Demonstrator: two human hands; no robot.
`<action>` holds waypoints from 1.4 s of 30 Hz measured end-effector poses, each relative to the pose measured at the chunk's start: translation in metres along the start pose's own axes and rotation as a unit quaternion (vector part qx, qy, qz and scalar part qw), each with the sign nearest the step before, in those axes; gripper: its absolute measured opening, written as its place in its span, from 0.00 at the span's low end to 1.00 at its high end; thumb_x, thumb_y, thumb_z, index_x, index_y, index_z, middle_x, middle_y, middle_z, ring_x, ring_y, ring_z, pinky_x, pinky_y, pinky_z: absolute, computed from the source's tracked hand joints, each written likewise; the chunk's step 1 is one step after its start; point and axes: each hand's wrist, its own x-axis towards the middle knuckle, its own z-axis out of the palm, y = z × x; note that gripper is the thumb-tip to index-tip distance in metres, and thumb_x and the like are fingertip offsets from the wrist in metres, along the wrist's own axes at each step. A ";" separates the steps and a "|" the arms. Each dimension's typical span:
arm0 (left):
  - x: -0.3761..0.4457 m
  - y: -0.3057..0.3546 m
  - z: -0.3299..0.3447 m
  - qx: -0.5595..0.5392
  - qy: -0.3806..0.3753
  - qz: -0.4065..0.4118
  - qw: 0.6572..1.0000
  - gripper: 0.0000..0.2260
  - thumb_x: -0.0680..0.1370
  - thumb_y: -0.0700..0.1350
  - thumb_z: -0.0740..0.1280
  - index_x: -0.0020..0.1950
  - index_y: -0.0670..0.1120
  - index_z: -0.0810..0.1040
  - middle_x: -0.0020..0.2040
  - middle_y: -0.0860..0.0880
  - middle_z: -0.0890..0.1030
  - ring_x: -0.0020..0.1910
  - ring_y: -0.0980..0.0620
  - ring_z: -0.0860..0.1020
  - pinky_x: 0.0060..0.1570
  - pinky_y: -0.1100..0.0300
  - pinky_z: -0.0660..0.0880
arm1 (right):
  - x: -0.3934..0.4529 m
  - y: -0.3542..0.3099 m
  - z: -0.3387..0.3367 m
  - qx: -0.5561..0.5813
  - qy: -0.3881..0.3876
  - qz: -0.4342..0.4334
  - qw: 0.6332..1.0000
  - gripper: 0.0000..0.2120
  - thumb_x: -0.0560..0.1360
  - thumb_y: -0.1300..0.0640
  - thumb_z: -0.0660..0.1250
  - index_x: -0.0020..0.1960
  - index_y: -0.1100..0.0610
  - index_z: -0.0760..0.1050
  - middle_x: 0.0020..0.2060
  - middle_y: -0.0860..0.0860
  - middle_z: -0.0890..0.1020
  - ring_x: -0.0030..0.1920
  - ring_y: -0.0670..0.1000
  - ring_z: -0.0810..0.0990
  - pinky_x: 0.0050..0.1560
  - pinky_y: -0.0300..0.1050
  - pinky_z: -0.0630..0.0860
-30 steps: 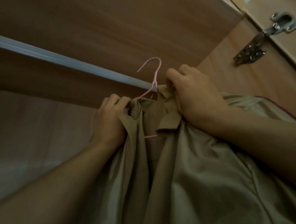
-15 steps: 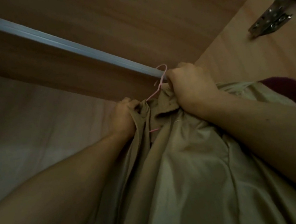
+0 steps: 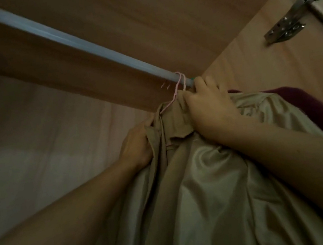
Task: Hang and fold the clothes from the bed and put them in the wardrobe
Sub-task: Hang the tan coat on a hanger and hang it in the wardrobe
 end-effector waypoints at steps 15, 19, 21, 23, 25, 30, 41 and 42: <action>-0.131 0.015 0.088 -0.025 -0.217 -0.062 0.974 0.36 0.71 0.73 0.38 0.78 0.64 0.37 0.81 0.52 0.38 0.80 0.49 0.39 0.74 0.33 0.44 | -0.112 -0.016 0.016 -0.182 -0.169 -0.036 0.968 0.44 0.68 0.26 0.46 0.80 0.44 0.51 0.80 0.61 0.48 0.79 0.63 0.41 0.74 0.68 0.38; -0.145 0.033 0.100 -0.004 -0.258 -0.070 0.964 0.29 0.83 0.59 0.51 0.81 0.56 0.44 0.81 0.51 0.39 0.80 0.48 0.41 0.74 0.34 0.45 | -0.124 -0.015 0.018 -0.171 -0.162 -0.042 0.971 0.41 0.71 0.28 0.51 0.78 0.47 0.60 0.78 0.62 0.56 0.79 0.63 0.48 0.75 0.69 0.43; -0.152 0.035 0.096 0.017 -0.255 -0.068 0.964 0.31 0.83 0.58 0.53 0.81 0.54 0.43 0.82 0.51 0.41 0.80 0.48 0.41 0.74 0.35 0.45 | -0.136 -0.021 0.013 -0.144 -0.160 -0.049 0.975 0.40 0.73 0.28 0.50 0.79 0.46 0.56 0.79 0.61 0.52 0.79 0.62 0.46 0.75 0.69 0.44; -0.164 0.037 0.080 0.031 -0.266 -0.060 0.962 0.30 0.83 0.57 0.54 0.81 0.53 0.44 0.82 0.50 0.41 0.80 0.47 0.42 0.75 0.36 0.47 | -0.154 -0.031 0.005 -0.103 -0.163 -0.058 0.979 0.38 0.75 0.28 0.47 0.80 0.44 0.48 0.80 0.59 0.46 0.79 0.61 0.42 0.75 0.69 0.43; -0.179 0.040 0.061 0.016 -0.287 -0.055 0.956 0.30 0.82 0.59 0.52 0.81 0.52 0.46 0.82 0.49 0.44 0.80 0.48 0.43 0.76 0.41 0.48 | -0.177 -0.045 -0.005 -0.058 -0.176 -0.089 0.979 0.38 0.76 0.27 0.47 0.80 0.41 0.41 0.80 0.57 0.42 0.79 0.62 0.40 0.74 0.69 0.43; -0.232 0.046 0.019 -0.294 -0.170 -0.172 0.925 0.13 0.83 0.57 0.53 0.67 0.62 0.66 0.72 0.55 0.68 0.74 0.55 0.65 0.67 0.73 0.61 | -0.240 -0.077 -0.011 -0.011 -0.234 -0.230 0.945 0.42 0.69 0.25 0.58 0.79 0.39 0.54 0.79 0.56 0.56 0.77 0.66 0.54 0.67 0.69 0.55; -0.287 0.063 -0.018 -0.219 -0.105 -0.075 0.967 0.30 0.79 0.60 0.55 0.80 0.50 0.60 0.76 0.55 0.63 0.76 0.58 0.59 0.75 0.63 0.55 | -0.269 -0.085 -0.004 -0.060 -0.372 -0.169 0.911 0.39 0.63 0.27 0.62 0.70 0.43 0.72 0.76 0.58 0.64 0.75 0.67 0.61 0.67 0.71 0.55; -0.291 0.063 -0.017 -0.203 -0.116 -0.069 0.970 0.31 0.79 0.61 0.53 0.80 0.50 0.59 0.78 0.53 0.62 0.77 0.55 0.58 0.76 0.60 0.55 | -0.269 -0.087 -0.006 -0.059 -0.374 -0.163 0.911 0.39 0.63 0.27 0.62 0.70 0.44 0.73 0.76 0.58 0.65 0.75 0.67 0.61 0.67 0.71 0.56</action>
